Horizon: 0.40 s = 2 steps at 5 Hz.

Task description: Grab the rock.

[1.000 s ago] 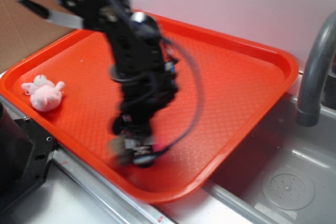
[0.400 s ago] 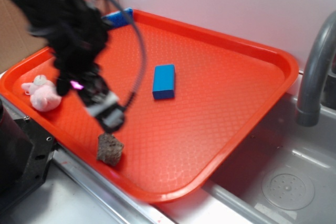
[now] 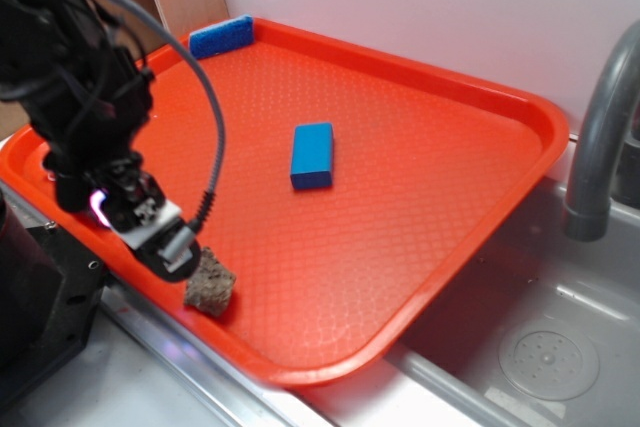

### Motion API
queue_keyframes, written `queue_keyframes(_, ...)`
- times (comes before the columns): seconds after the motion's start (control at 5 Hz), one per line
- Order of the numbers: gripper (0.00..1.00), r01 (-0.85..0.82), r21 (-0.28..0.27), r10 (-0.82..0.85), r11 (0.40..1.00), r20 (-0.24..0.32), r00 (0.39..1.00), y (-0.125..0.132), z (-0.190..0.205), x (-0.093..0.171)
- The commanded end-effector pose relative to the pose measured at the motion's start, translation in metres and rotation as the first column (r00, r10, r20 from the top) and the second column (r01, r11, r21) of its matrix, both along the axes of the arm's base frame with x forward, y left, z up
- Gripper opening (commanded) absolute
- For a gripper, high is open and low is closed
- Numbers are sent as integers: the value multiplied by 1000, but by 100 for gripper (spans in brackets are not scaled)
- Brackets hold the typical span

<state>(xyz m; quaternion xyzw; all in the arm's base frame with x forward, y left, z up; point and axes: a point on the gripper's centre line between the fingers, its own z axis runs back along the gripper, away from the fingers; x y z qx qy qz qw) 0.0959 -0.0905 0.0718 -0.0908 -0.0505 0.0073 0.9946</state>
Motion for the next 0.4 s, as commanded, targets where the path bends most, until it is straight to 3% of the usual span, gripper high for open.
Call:
queue_keyframes(0.0,100,-60,-9,59,998,-84,995,-21,-37,16)
queue_keyframes(0.2,100,-30,38,34,999,-115,993,-38,-54,27)
